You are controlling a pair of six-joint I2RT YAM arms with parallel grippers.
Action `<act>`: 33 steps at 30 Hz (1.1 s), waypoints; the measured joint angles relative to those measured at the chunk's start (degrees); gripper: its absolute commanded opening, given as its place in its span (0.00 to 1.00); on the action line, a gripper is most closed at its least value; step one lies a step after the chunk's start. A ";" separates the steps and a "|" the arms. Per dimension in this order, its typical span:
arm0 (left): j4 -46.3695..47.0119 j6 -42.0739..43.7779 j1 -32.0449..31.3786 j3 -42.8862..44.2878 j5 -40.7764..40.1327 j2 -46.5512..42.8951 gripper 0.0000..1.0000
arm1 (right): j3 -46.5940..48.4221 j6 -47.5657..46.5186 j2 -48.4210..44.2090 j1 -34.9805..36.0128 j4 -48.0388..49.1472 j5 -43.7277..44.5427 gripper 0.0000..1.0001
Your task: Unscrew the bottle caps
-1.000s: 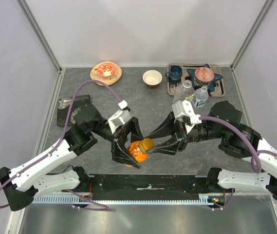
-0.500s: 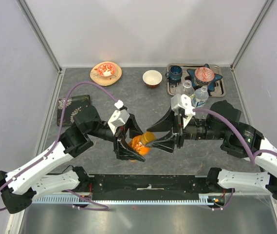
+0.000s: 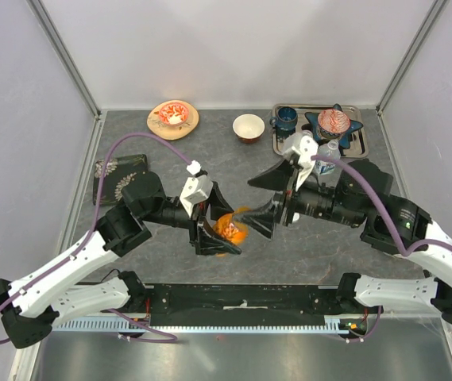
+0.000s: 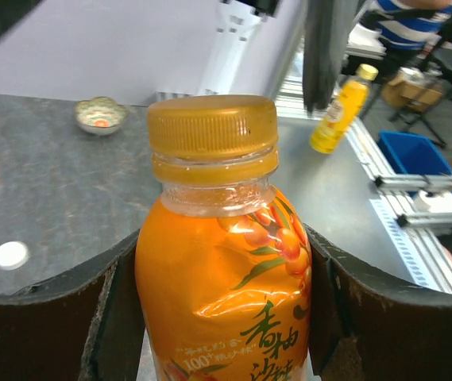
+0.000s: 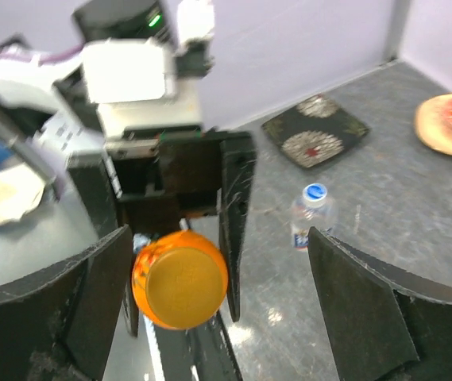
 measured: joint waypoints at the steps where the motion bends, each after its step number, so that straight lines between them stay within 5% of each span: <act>1: -0.15 0.31 -0.02 0.00 -1.73 -0.11 0.24 | 0.70 0.87 0.07 0.02 -0.09 2.84 0.97; 11: -0.15 5.60 -2.73 -1.07 -30.03 -1.11 0.26 | 8.26 13.70 3.50 -0.02 -1.05 26.99 0.95; 17: 0.39 9.64 -7.04 -3.02 -47.41 -1.01 0.26 | 8.28 19.82 7.43 -0.02 -3.10 31.76 0.92; 33: 0.66 13.90 -10.45 -3.50 -57.96 -1.07 0.26 | 7.34 23.74 11.61 -0.02 -3.63 30.01 0.81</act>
